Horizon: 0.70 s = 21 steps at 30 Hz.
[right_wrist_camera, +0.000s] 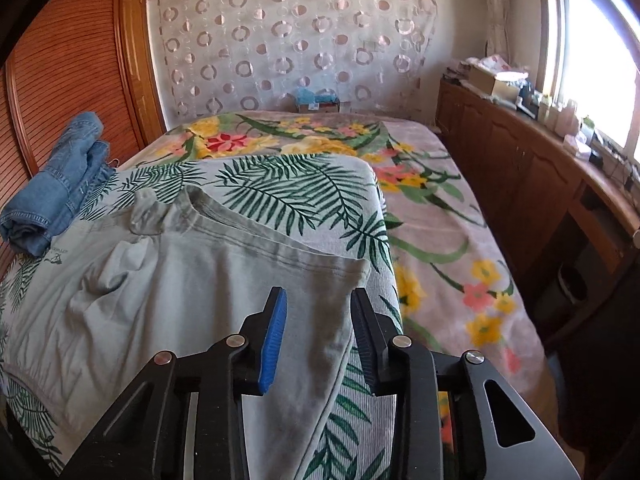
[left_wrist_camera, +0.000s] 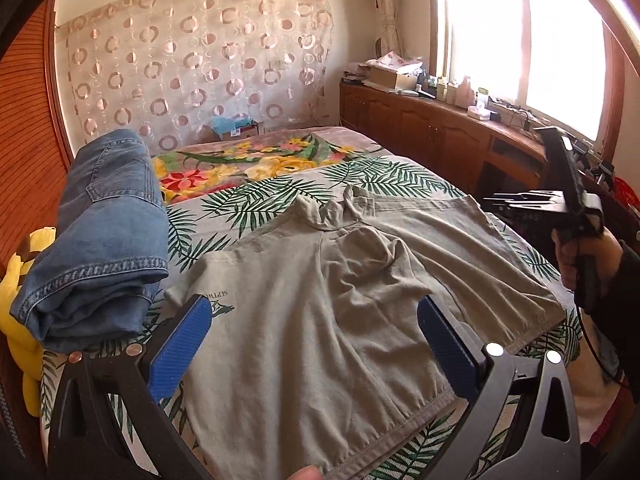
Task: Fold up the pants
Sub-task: 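Reach the right gripper to the shorts edge and grasp it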
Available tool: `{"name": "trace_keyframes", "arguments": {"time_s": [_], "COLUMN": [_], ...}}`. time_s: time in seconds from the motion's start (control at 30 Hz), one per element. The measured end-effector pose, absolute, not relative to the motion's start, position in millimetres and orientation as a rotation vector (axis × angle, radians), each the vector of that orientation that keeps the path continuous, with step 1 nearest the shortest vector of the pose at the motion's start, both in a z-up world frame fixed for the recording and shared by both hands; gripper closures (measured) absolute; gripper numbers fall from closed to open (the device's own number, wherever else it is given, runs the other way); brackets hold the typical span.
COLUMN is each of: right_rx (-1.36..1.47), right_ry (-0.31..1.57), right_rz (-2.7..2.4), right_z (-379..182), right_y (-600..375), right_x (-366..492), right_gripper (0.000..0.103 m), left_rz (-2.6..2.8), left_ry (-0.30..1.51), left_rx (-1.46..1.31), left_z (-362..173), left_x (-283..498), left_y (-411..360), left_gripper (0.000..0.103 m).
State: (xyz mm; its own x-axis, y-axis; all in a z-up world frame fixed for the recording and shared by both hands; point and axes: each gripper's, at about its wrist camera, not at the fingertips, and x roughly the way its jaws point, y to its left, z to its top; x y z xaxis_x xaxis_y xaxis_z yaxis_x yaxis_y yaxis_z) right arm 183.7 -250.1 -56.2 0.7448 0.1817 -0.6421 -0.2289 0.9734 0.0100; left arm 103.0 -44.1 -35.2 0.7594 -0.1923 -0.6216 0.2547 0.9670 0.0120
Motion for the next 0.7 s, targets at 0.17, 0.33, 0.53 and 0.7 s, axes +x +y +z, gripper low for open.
{"name": "trace_keyframes", "arguments": {"time_s": [0.17,0.33,0.53,0.7], "right_rx": [0.008,-0.003,-0.008,-0.038], "right_ry": [0.777,0.804,0.782,0.732], "right_rz": [0.216,0.198,0.211,0.142], "right_z": [-51,-42,-24,-11], "right_y": [-252,-247,-242,-242], "right_x": [204,203,197,180], "right_gripper": [0.080,0.084,0.099,0.099], "left_rz": [-0.245,-0.237,-0.220,-0.201], "left_ry": [0.695,0.718,0.738,0.749], "left_rx": [0.101,0.087,0.079,0.077], "left_z": [-44,-52,-60,-64], "left_x": [107,105,104,102], "left_y": [-46,-40,-31,-23], "left_gripper": [0.000,0.000,0.000,0.000]}}
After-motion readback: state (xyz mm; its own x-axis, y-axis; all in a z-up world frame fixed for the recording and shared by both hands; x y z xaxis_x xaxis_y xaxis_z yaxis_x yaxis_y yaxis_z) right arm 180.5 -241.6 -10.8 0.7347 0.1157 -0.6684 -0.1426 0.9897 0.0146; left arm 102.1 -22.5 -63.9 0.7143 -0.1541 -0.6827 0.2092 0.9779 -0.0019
